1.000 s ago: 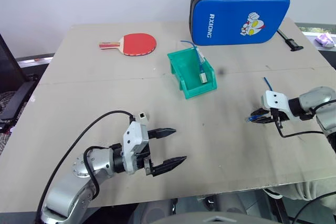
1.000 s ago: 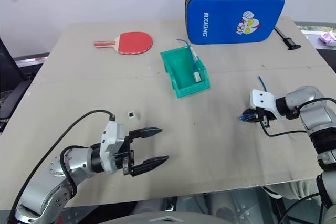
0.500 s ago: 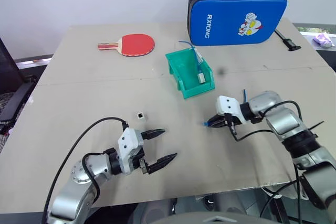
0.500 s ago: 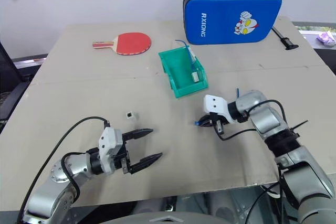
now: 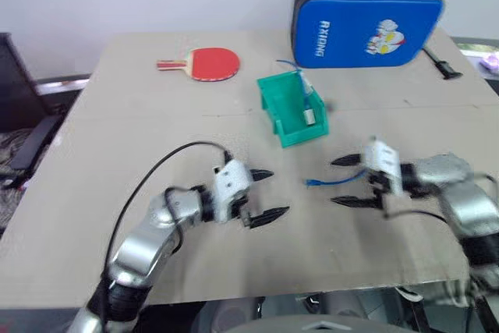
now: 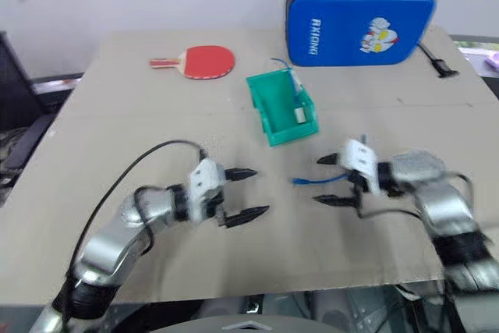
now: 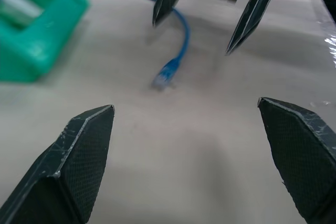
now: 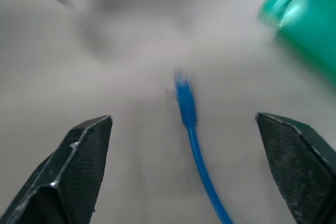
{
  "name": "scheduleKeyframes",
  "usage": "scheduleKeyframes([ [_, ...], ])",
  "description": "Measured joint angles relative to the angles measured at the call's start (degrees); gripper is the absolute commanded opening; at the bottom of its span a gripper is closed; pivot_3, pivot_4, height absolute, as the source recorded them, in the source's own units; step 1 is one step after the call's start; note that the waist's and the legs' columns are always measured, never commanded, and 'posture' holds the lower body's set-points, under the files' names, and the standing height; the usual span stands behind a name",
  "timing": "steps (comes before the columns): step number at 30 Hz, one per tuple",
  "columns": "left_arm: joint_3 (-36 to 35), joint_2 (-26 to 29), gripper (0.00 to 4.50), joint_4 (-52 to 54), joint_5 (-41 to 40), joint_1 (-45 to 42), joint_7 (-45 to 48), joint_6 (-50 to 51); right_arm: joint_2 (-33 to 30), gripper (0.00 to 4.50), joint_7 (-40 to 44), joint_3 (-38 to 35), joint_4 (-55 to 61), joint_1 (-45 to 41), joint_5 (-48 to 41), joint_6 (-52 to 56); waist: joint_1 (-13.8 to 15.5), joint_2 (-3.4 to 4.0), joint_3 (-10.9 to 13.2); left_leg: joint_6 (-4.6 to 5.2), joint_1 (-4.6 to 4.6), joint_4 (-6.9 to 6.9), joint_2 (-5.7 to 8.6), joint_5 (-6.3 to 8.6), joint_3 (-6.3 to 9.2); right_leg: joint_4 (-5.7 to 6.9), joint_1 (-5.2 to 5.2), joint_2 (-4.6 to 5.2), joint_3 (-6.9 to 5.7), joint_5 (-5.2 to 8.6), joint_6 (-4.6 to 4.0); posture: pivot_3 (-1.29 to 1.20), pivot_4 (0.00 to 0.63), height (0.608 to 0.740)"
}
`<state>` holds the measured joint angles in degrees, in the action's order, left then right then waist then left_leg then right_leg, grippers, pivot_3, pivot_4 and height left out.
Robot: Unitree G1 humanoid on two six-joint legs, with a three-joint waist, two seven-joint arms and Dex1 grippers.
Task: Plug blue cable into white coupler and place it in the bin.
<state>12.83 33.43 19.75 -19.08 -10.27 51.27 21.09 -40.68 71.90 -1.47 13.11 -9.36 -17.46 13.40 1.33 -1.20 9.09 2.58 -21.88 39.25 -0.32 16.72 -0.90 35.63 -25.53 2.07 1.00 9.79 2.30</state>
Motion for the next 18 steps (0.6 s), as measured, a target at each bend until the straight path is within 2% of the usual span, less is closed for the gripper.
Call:
scheduleKeyframes([
  [4, 4.76, -1.46, 4.5, -5.94, 2.69, -8.34, 2.14, 1.79, -0.57, 4.43, -5.25, -14.33, 16.68, 20.02, -4.39, 0.4, -0.48, 0.0, 0.0, 0.01, 0.07, 0.01, 0.01, 0.0, -0.05, 0.01, 0.01, -0.06, 0.16, 0.05, 0.08, 0.0, 0.15, 0.74],
  [7, 7.49, -2.8, 4.5, -10.3, 4.5, -11.65, 3.72, 1.15, 0.86, 4.43, -8.06, -19.89, 23.26, 29.68, -4.94, 0.51, -1.07, -0.02, 0.01, 0.01, 0.17, 0.03, 0.01, 0.0, -0.21, 0.07, 0.03, -0.15, 0.33, 0.18, 0.24, 0.0, 0.15, 0.74],
  [11, 9.85, -3.81, 4.5, -17.49, 7.97, -14.85, 5.51, -1.62, 3.62, 4.43, -12.31, -24.25, 28.36, 38.02, -4.9, 0.36, -1.39, -0.04, 0.0, 0.0, 0.31, 0.12, 0.0, -0.02, -0.19, 0.19, 0.09, -0.27, 0.41, 0.24, -0.05, 0.0, 0.15, 0.74],
  [14, 11.51, -5.8, 4.5, -23.99, 11.05, -18.71, 6.73, -4.3, 5.73, 4.43, -15.81, -24.78, 31.19, 42.67, -4.01, 0.13, -1.28, -0.07, -0.03, 0.0, 0.31, 0.15, 0.0, -0.03, -0.19, 0.21, 0.1, -0.29, 0.43, 0.23, -0.05, 0.0, 0.15, 0.74],
  [17, 12.57, -7.36, 3.68, -28.64, 13.04, -21.67, 7.87, -6.77, 6.99, 4.5, -18.7, -24.39, 32.99, 44.19, -3.14, 0.22, -1.35, -0.07, -0.04, 0.0, 0.25, 0.15, 0.01, -0.03, -0.2, 0.17, 0.07, -0.29, 0.48, 0.24, -0.05, 0.0, 0.15, 0.74],
  [18, 12.66, -8.03, 3.2, -29.81, 13.44, -22.33, 8.36, -7.44, 7.22, 4.5, -19.49, -24.15, 33.6, 44.36, -2.99, 0.25, -1.39, -0.07, -0.04, 0.01, 0.23, 0.15, 0.02, -0.02, -0.22, 0.16, 0.06, -0.29, 0.5, 0.25, -0.04, 0.0, 0.15, 0.74],
])
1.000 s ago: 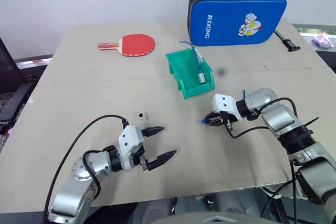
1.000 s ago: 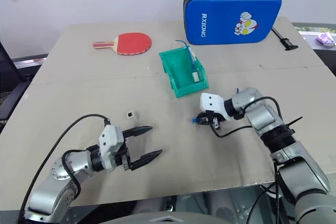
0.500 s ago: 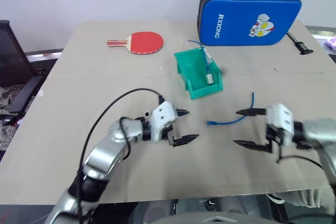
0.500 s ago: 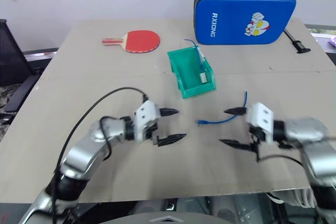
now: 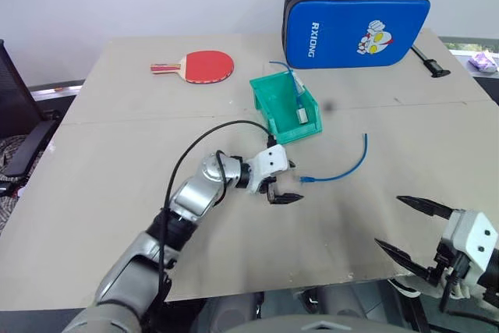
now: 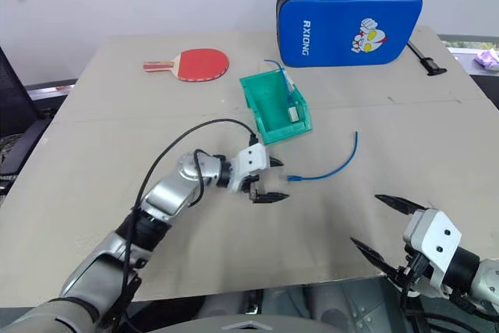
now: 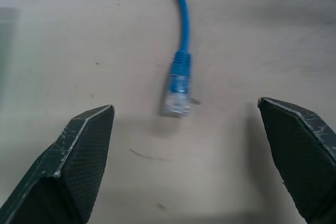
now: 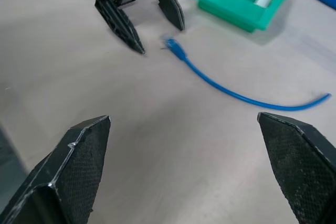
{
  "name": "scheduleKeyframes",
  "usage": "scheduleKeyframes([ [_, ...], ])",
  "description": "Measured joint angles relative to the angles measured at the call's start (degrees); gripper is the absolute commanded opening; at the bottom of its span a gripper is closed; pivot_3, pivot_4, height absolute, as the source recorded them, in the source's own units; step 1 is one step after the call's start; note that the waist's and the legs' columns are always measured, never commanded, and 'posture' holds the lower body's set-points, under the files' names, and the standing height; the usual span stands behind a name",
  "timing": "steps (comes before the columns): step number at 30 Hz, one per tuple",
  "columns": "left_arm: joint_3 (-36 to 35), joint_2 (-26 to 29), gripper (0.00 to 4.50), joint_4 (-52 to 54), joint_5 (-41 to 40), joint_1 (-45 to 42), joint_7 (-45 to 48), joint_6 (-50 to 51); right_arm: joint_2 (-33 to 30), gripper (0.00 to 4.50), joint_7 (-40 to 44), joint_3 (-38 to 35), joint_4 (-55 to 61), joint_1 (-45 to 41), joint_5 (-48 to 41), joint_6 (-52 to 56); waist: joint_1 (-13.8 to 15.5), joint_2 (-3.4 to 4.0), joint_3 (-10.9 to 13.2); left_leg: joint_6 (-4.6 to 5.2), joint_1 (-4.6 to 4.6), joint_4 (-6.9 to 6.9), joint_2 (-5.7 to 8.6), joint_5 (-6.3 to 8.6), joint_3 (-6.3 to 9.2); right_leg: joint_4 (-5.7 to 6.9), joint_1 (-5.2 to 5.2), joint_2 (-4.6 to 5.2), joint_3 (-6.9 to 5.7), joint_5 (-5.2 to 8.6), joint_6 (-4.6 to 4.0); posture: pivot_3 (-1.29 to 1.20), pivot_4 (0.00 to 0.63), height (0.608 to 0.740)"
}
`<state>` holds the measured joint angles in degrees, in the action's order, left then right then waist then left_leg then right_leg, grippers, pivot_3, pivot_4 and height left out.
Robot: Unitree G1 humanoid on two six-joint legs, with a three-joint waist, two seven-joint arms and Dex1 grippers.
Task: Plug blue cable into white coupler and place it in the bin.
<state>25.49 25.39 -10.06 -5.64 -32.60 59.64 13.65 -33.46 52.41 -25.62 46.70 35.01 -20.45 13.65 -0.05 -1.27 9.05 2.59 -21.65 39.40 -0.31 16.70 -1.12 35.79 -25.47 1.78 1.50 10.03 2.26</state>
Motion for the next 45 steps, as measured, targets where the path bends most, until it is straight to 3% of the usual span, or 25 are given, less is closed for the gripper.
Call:
scheduleKeyframes([
  [7, 0.94, -1.33, 0.05, -3.08, 1.77, -2.17, 4.24, -3.96, 0.71, 4.5, -6.42, 3.42, 4.23, 2.23, 0.69, 5.4, 0.7, -0.01, 0.0, 0.02, -0.08, -0.02, -0.03, 0.02, 0.06, -0.06, -0.02, 0.03, -0.02, 0.06, 0.05, 0.0, 0.15, 0.74],
  [11, -0.8, -2.17, 0.05, -2.59, -1.74, -1.61, 6.13, 0.78, 2.95, 4.5, -9.96, 4.64, 5.43, 1.69, -2.7, 9.92, 0.76, -0.02, 0.0, 0.02, -0.09, 0.0, -0.08, 0.01, 0.08, -0.07, -0.02, 0.05, -0.04, 0.07, 0.07, 0.0, 0.15, 0.74],
  [16, -12.88, -2.68, 0.05, 4.66, -25.04, -1.48, 10.04, 30.89, 8.18, 4.5, -18.81, 9.31, 6.8, -3.81, -17.72, 20.49, 0.15, -0.07, 0.02, 0.02, -0.06, 0.01, -0.14, 0.01, 0.13, 0.04, -0.08, 0.01, -0.06, 0.06, 0.06, 0.0, 0.15, 0.74],
  [19, -17.39, -1.16, 0.05, 8.28, -33.35, -2.25, 10.18, 41.73, 11.24, 4.5, -24.08, 12.72, 6.14, -10.74, -25.67, 24.44, -0.54, -0.02, 0.0, 0.02, -0.04, 0.01, -0.17, 0.01, 0.17, 0.06, -0.06, 0.0, -0.09, 0.05, 0.05, 0.0, 0.15, 0.74],
  [20, -18.31, -1.17, 0.0, 9.41, -35.17, -2.16, 9.82, 43.94, 12.02, 3.91, -25.55, 13.77, 5.3, -13.34, -27.93, 25.41, -0.65, -0.02, 0.0, 0.02, -0.04, 0.01, -0.16, 0.01, 0.17, 0.06, -0.07, -0.01, -0.09, 0.05, 0.05, 0.0, 0.15, 0.74],
  [21, -18.66, -1.49, 0.0, 10.75, -37.01, -2.08, 9.23, 46.09, 13.25, 3.65, -27.27, 15.14, 3.91, -16.72, -30.62, 26.37, -0.7, -0.01, 0.0, 0.02, -0.06, 0.01, -0.13, 0.01, 0.17, 0.05, -0.07, 0.01, -0.08, 0.05, 0.05, 0.0, 0.15, 0.74],
  [22, -19.25, -1.64, 0.0, 12.15, -38.58, -1.48, 8.3, 47.66, 14.17, 2.95, -29.06, 16.22, 2.64, -20.02, -33.6, 27.05, -0.7, -0.03, -0.01, 0.02, -0.07, -0.01, -0.11, 0.01, 0.2, 0.05, -0.07, 0.01, -0.08, 0.04, 0.05, 0.0, 0.15, 0.74],
  [23, -19.54, -1.82, 0.0, 12.61, -39.27, -1.28, 7.72, 48.43, 14.65, 2.71, -29.95, 16.75, 2.0, -21.52, -34.94, 27.37, -0.6, -0.03, -0.01, 0.02, -0.1, -0.01, -0.09, 0.01, 0.22, 0.05, -0.08, 0.02, -0.09, 0.04, 0.05, 0.0, 0.15, 0.74],
  [31, -22.83, -2.08, 0.0, 14.94, -43.48, -0.58, 3.6, 51.02, 13.82, 2.71, -35.14, 19.94, -2.04, -29.13, -43.32, 28.83, -0.58, -0.04, 0.0, 0.02, -0.12, -0.01, -0.03, 0.01, 0.18, 0.0, -0.08, 0.08, -0.05, -0.01, 0.0, 0.0, 0.15, 0.74],
  [45, -21.49, -0.98, 0.0, 17.36, -44.07, 1.38, 3.52, 49.53, 10.97, 2.71, -36.94, 21.28, -4.27, -30.7, -48.62, 28.7, -0.66, -0.04, 0.0, 0.02, -0.1, -0.01, -0.03, 0.01, 0.15, 0.02, -0.08, 0.06, -0.02, 0.03, 0.04, 0.0, 0.15, 0.74],
])
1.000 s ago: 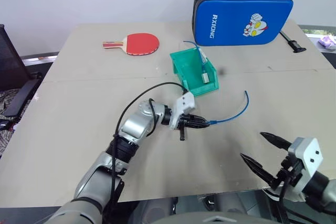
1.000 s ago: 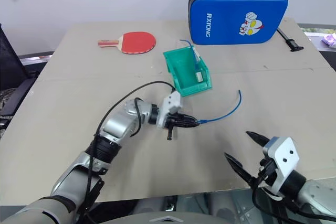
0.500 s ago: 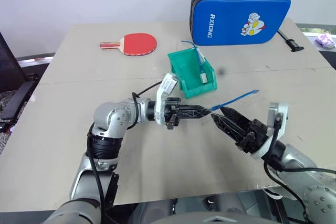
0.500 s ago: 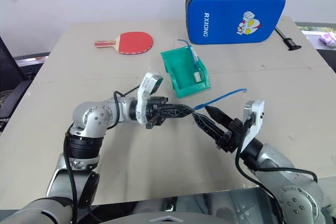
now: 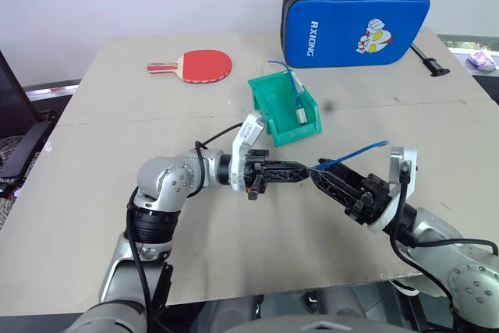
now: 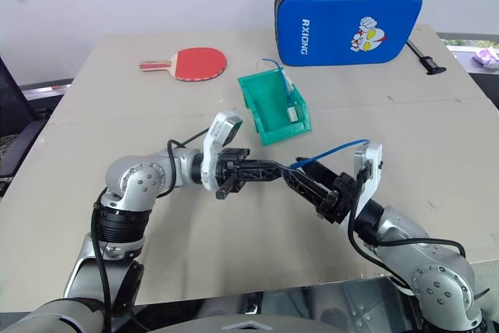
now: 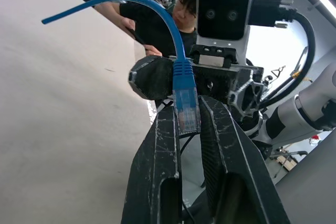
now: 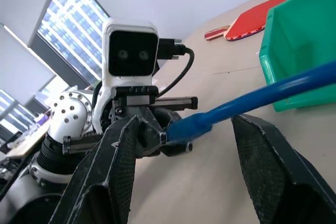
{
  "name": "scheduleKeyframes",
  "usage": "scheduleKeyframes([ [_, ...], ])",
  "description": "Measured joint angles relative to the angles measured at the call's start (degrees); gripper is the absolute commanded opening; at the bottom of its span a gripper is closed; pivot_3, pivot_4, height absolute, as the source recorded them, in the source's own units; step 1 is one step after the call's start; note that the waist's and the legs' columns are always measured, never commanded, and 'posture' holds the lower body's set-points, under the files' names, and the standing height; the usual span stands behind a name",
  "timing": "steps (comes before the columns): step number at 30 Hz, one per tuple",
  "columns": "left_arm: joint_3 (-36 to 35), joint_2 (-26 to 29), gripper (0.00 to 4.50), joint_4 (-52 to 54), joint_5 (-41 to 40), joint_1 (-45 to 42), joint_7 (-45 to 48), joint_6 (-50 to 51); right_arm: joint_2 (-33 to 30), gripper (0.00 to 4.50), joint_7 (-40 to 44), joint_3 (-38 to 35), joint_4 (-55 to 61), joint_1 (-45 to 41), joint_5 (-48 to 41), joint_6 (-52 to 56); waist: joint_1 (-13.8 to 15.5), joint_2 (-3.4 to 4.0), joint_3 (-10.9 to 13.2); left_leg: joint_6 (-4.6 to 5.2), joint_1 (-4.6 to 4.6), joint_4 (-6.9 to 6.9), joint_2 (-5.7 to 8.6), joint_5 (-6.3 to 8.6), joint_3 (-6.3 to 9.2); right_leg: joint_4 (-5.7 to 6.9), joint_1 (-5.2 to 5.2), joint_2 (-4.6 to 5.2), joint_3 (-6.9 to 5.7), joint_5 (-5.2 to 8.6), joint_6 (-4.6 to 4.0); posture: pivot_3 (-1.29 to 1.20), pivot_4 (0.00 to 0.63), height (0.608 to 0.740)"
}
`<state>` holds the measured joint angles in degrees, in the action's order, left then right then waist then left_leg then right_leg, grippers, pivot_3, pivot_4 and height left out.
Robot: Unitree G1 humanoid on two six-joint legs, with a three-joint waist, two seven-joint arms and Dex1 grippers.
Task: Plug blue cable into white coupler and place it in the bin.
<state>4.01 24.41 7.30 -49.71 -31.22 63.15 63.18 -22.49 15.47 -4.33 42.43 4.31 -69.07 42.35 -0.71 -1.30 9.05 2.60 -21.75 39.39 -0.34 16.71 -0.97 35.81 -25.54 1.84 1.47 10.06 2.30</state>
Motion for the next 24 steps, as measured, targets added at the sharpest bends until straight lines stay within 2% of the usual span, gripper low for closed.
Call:
scheduleKeyframes([
  [2, 0.0, 0.0, 0.0, 0.0, -0.01, 0.0, 0.01, -0.01, -0.52, 2.71, -0.18, 0.0, 0.0, 0.0, -0.64, -0.02, 0.0, 0.0, 0.0, 0.0, 0.0, 0.0, 0.0, 0.0, 0.0, 0.0, 0.0, 0.0, 0.0, 0.0, 0.0, 0.0, 0.15, 0.74],
  [4, 0.02, 0.02, 0.0, 0.0, -0.05, 0.02, 0.15, -0.02, -0.83, 2.17, -0.41, 0.0, -0.05, 0.0, -1.27, -0.04, 0.0, 0.0, 0.0, 0.0, 0.0, 0.0, 0.0, 0.0, 0.01, 0.0, 0.0, 0.0, -0.01, 0.0, 0.0, 0.0, 0.15, 0.74],
  [5, 0.07, 0.05, 0.0, 0.02, -0.05, 0.05, 0.21, -0.06, -0.84, 1.83, -0.58, 0.0, -0.12, 0.0, -1.61, -0.05, 0.0, 0.0, 0.0, 0.0, 0.0, 0.0, 0.0, 0.0, 0.01, 0.0, 0.0, -0.01, -0.01, 0.0, 0.0, 0.0, 0.15, 0.74],
  [8, 0.45, 0.33, 0.0, 0.15, -0.06, 0.32, 0.32, -0.11, -1.23, 0.24, -0.87, -0.01, -0.43, -0.08, -2.57, -0.16, -0.01, 0.0, 0.0, 0.0, 0.0, 0.0, 0.0, 0.0, 0.01, 0.0, 0.0, -0.01, 0.0, 0.0, 0.0, 0.0, 0.15, 0.74],
  [9, 0.47, 0.5, 0.0, 0.19, -0.13, 0.6, 0.51, -0.2, -1.5, 0.04, -0.77, -0.05, -0.44, -0.12, -3.18, -0.21, -0.02, 0.0, 0.0, 0.0, 0.0, 0.0, 0.0, 0.0, -0.01, 0.0, 0.0, 0.0, 0.01, 0.01, 0.0, 0.0, 0.15, 0.74],
  [16, 0.67, 0.84, 0.0, 1.17, 0.01, 2.16, 0.54, -2.37, -2.39, 0.04, -0.75, 0.4, -0.72, -0.26, -4.2, -0.17, 0.0, 0.0, 0.0, 0.0, 0.0, 0.0, -0.01, 0.0, 0.0, -0.01, 0.0, 0.0, 0.01, 0.01, 0.01, 0.0, 0.15, 0.74],
  [18, 0.97, 1.1, 1.02, 1.18, 0.19, 2.4, 0.58, -3.22, -2.8, 0.0, -0.75, 0.58, -0.8, -0.34, -4.33, -0.18, 0.0, 0.0, 0.0, 0.0, 0.0, 0.0, -0.01, 0.0, 0.0, -0.01, 0.0, 0.0, 0.0, 0.01, 0.01, 0.0, 0.15, 0.74],
  [20, 0.98, 1.65, 1.67, 2.12, 2.02, 3.1, -0.29, -6.37, -3.1, 0.0, -0.78, 1.09, -0.88, -0.47, -4.37, -0.11, -0.01, 0.0, 0.0, 0.0, 0.0, 0.0, -0.01, 0.0, 0.0, -0.01, 0.0, 0.0, 0.01, 0.01, 0.01, 0.0, 0.15, 0.74],
  [21, 0.96, 2.13, 2.23, 3.06, 3.49, 3.76, -1.0, -8.56, -3.14, 0.0, -0.79, 1.1, -1.11, -0.45, -4.37, -0.11, -0.06, 0.0, 0.0, 0.0, 0.01, -0.01, -0.01, 0.0, -0.02, -0.01, 0.0, -0.01, 0.03, 0.01, 0.01, 0.0, 0.15, 0.74],
  [23, 0.49, 3.43, 3.0, 4.65, 5.97, 5.67, -2.16, -12.54, -3.18, 0.0, -0.66, 1.17, -1.8, -0.69, -4.3, -0.19, -0.13, 0.0, 0.0, 0.0, 0.01, -0.03, -0.03, 0.0, -0.04, -0.01, -0.02, -0.01, 0.04, 0.01, 0.0, 0.0, 0.15, 0.74],
  [24, -0.02, 4.26, 3.0, 5.37, 7.1, 6.76, -2.54, -14.19, -3.21, 0.0, -0.57, 1.04, -2.27, -0.74, -4.23, -0.36, -0.14, 0.0, 0.0, 0.0, 0.02, -0.04, -0.05, 0.0, -0.06, -0.01, -0.02, -0.01, 0.05, 0.01, 0.0, 0.0, 0.15, 0.74],
])
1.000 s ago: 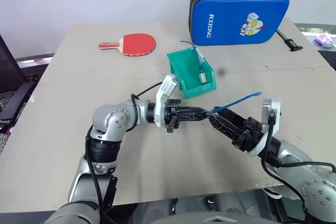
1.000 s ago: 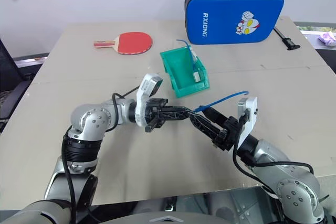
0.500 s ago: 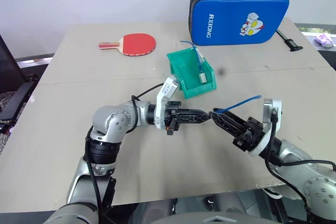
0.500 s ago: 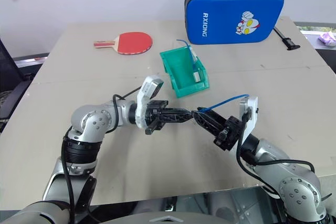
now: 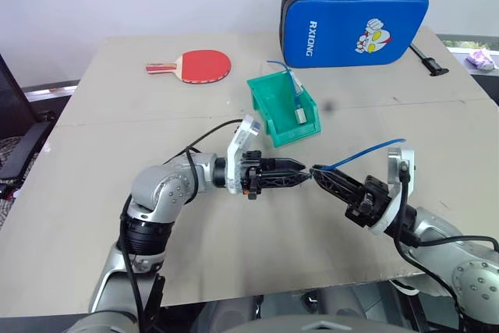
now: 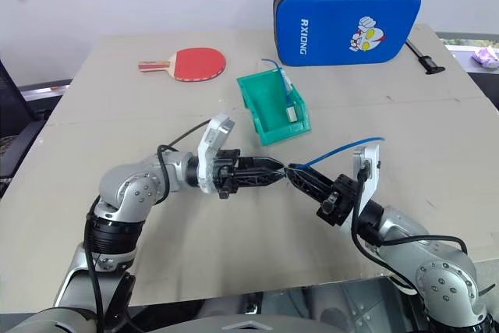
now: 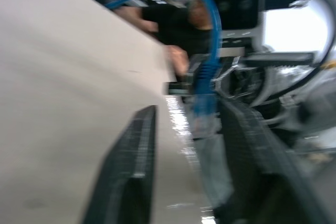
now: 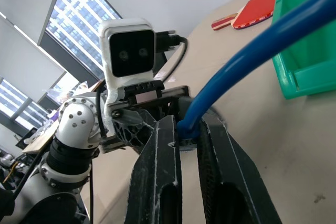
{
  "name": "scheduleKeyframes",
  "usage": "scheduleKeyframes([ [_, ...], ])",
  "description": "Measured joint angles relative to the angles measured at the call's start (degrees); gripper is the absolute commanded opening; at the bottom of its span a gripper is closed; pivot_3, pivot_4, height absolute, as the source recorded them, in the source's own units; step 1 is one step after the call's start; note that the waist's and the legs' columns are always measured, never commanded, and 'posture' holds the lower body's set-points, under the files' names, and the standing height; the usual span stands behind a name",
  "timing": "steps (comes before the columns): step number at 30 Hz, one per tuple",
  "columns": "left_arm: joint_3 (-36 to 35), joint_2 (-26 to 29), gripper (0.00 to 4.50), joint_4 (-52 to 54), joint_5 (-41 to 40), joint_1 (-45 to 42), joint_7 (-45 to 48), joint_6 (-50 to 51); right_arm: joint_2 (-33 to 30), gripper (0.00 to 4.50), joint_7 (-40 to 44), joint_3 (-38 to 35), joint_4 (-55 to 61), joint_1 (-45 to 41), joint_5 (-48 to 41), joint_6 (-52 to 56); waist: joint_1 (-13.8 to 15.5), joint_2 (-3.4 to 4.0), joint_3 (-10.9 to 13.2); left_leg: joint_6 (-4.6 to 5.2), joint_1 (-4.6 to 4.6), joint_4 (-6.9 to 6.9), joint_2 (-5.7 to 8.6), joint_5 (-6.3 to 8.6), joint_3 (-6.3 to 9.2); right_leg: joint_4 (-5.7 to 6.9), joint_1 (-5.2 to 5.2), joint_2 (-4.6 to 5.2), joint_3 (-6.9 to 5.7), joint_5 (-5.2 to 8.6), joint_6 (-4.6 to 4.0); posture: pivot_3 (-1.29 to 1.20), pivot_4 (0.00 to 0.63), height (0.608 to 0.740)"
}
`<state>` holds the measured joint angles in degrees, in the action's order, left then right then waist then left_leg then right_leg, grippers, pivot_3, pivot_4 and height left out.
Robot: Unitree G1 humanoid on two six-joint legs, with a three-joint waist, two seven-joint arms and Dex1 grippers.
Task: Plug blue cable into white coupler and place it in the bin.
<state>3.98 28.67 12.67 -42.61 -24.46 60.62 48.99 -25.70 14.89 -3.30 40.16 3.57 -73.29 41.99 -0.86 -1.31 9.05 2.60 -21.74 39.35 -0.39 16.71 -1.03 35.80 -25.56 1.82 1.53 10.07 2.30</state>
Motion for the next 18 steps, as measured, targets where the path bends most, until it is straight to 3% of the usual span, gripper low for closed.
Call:
scheduleKeyframes([
  [6, -8.79, 9.64, 3.0, 3.8, 12.16, 11.64, -2.94, -18.94, 0.28, 0.0, 2.05, -0.98, -4.33, -0.94, 0.4, -1.84, 0.15, 0.01, 0.01, 0.0, 0.01, -0.06, -0.04, 0.0, -0.02, -0.02, -0.04, 0.02, -0.02, 0.01, -0.01, 0.0, 0.15, 0.74],
  [8, -9.3, 10.33, 3.0, 3.73, 13.23, 12.71, -2.95, -20.31, 0.27, 0.0, 2.27, -1.17, -4.56, -0.91, 0.48, -2.03, 0.2, 0.01, 0.01, 0.0, 0.01, -0.06, -0.03, 0.0, -0.04, -0.03, -0.04, 0.05, -0.01, 0.01, -0.01, 0.0, 0.15, 0.74],
  [11, -12.49, 13.4, 3.0, 1.2, 18.93, 20.93, -1.7, -30.84, 0.46, 0.0, 4.02, -1.13, -7.18, -2.6, 0.84, -2.13, 0.28, 0.01, 0.01, 0.0, -0.02, -0.06, -0.01, 0.0, -0.16, -0.12, -0.04, 0.17, 0.0, 0.0, 0.0, 0.0, 0.15, 0.74],
  [18, -13.1, 14.4, 3.0, -8.84, 22.39, 21.07, -1.58, -36.54, -0.68, 0.0, 6.68, -0.93, -9.29, -5.1, 2.31, -1.29, 0.44, 0.0, 0.01, 0.0, -0.03, -0.06, -0.03, 0.0, -0.08, -0.11, -0.03, 0.14, -0.12, 0.02, 0.03, 0.0, 0.15, 0.74],
])
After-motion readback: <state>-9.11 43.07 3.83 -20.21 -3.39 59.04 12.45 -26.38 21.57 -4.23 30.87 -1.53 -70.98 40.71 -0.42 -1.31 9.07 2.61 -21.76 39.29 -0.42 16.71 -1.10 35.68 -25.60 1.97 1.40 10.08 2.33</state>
